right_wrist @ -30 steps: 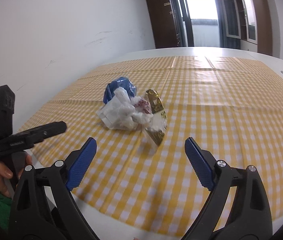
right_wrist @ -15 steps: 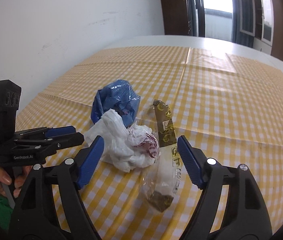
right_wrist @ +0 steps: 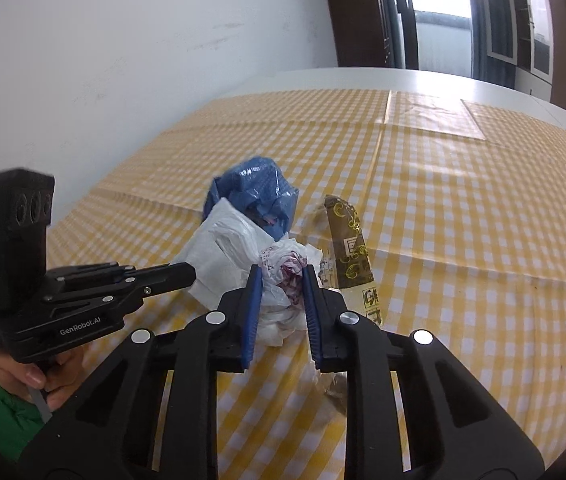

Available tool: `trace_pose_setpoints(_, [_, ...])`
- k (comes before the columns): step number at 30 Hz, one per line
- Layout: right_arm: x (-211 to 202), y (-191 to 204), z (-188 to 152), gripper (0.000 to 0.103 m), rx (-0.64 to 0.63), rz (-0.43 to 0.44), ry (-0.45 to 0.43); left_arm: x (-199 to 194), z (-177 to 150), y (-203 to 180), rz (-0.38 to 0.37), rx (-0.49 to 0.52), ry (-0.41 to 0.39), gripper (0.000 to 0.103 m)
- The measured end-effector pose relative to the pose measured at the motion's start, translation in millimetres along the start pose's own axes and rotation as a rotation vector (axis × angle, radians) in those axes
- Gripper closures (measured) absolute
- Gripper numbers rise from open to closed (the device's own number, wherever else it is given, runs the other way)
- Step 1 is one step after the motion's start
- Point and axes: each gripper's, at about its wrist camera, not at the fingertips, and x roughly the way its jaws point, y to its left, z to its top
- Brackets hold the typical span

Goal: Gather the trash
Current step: 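Grasp the white tissue with the right tool while the left tool grasps a white paper towel, then lift the tissue and paper towel off the table with both tools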

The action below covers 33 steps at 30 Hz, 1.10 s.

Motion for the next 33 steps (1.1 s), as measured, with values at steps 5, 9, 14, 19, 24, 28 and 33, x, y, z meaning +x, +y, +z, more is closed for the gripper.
trace_pose_setpoints(5, [-37.4,-2.6,-8.4,0.084,0.04,0.016,-0.065,-37.6,-8.7,-4.6,-0.011,-0.033,-0.073,0.103])
trace_pose_setpoints(9, [-58.3,0.5,-22.6,0.084,0.052,0.022,-0.091,-63.2,-18.8,-13.4,-0.019,-0.037,-0.108,0.103])
trace_pose_setpoints(14, [-78.3,5.2,-45.9,0.084,0.054,0.001,-0.102,-94.9,-33.5,-25.4,-0.023,-0.032,-0.145,0.103])
trace_pose_setpoints(19, [-99.8,13.0,-68.9,0.084,0.074,0.013,-0.127,-125.4,-45.1,-42.0,-0.026,-0.003,-0.182,0.103])
trace_pose_setpoints(24, [-122.5,29.9,-90.1,0.084,0.041,-0.016,-0.153,-153.0,-58.7,-58.1,-0.031,0.018,-0.22,0.103])
trace_pose_setpoints(28, [-144.4,41.0,-105.0,0.084,0.026,-0.022,-0.168,-177.7,-72.4,-70.3,-0.053,0.028,-0.258,0.103])
trace_pose_setpoints(33, [-168.8,52.4,-124.8,0.084,0.016,-0.019,-0.195,-204.4,-89.3,-89.9,-0.077,0.065,-0.28,0.103])
